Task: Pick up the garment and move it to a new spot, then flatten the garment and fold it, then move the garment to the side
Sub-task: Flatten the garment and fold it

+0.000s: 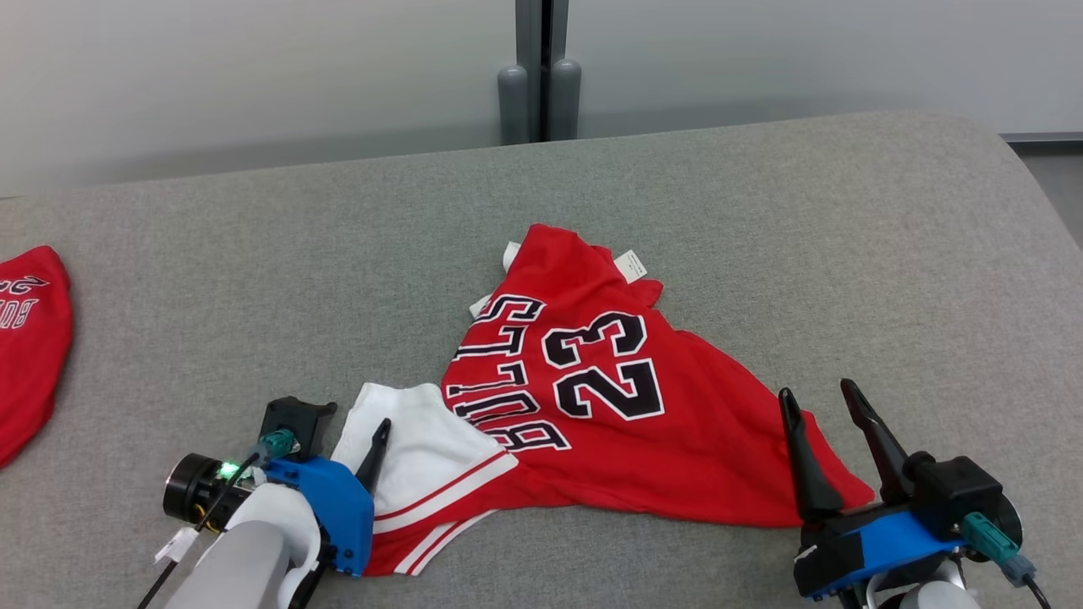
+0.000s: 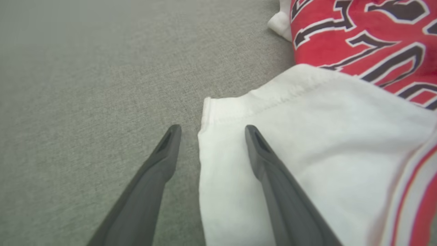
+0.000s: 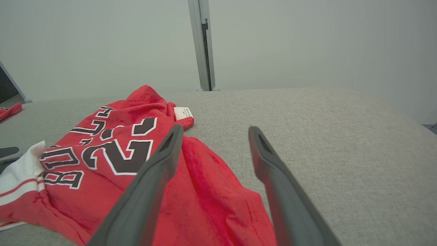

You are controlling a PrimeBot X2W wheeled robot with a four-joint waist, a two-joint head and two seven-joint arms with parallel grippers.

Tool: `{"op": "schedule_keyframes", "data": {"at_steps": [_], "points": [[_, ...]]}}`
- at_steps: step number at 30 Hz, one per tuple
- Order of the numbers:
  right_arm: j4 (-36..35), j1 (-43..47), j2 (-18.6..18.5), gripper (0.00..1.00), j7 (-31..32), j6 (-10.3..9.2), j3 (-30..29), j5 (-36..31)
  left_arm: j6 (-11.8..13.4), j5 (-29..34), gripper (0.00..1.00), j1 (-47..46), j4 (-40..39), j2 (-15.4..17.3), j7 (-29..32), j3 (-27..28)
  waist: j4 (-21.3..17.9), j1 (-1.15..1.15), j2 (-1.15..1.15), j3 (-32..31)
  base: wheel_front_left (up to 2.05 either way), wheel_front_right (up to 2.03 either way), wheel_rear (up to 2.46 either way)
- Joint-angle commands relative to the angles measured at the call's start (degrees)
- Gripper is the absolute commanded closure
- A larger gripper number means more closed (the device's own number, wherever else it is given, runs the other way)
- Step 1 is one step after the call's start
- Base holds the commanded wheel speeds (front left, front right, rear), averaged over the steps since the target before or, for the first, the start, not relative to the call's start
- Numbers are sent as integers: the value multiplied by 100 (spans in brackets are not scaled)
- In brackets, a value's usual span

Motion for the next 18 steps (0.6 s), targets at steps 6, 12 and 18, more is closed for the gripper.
{"op": "schedule_keyframes", "data": {"at_steps": [6,12,18], "points": [[39,-128,-18,0,-21,1,36,21,-2,-632,0,-271,185,-27,235,-562,-75,0,-1,44,0,0,0],[67,-150,-18,0,-21,1,72,37,-2,-1020,100,-495,417,11,292,-1036,-185,0,-1,83,0,0,0],[65,-100,-18,0,-21,1,22,50,4,-1134,100,-910,723,149,-246,-1169,-195,0,-1,66,0,0,0]]}}
